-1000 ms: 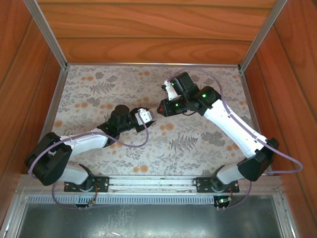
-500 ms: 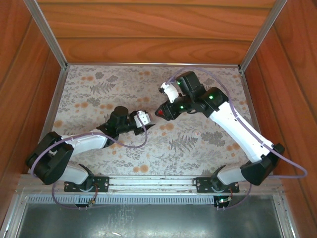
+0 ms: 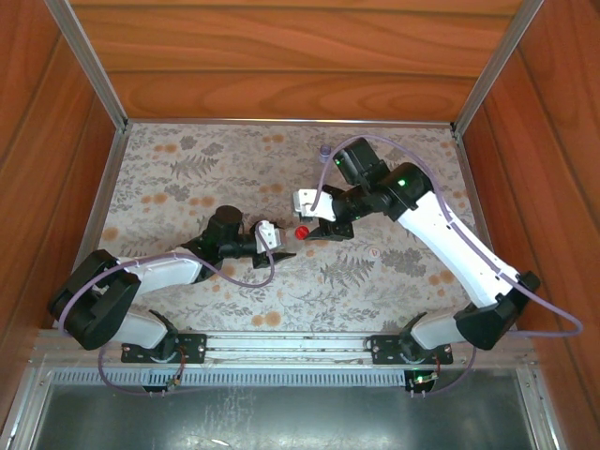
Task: Screw on the bottle caps
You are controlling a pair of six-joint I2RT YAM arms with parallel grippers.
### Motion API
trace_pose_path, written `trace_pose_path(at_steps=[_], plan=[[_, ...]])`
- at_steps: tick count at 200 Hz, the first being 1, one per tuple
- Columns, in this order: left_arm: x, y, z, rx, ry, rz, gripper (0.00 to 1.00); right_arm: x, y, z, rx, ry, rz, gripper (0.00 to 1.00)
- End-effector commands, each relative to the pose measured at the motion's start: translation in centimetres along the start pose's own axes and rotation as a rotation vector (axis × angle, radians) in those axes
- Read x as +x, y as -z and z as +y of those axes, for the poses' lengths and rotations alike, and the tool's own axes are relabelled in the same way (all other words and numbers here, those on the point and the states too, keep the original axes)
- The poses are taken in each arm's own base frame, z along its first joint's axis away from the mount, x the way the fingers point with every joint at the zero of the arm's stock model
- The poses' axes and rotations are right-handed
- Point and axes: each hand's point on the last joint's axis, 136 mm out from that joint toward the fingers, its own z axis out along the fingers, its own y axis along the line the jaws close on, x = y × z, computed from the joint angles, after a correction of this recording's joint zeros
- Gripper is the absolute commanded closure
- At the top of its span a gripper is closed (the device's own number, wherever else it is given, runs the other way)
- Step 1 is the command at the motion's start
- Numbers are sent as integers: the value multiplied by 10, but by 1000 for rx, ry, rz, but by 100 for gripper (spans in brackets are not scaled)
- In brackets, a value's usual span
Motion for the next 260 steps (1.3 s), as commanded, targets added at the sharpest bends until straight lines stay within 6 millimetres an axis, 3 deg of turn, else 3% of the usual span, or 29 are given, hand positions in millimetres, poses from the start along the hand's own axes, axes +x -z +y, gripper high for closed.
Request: trace_pose_path(at_steps=[1,128,212,241,260], plan=[[2,5,-9,42,16,-12,43,-3,-1,9,-57,122,11,49],[4,6,-6,49,27,-16,43,20,-34,-4,-98,160,155,54],[7,6,-4,43,39,-7,43,17,-38,-5,-91,104,151,72],[9,6,4,-5,52,14,44,7,-37,-13,-33,-58,115,86],[12,7,10,-38,48,28,44,0,-34,-11,-25,-158,72,88]])
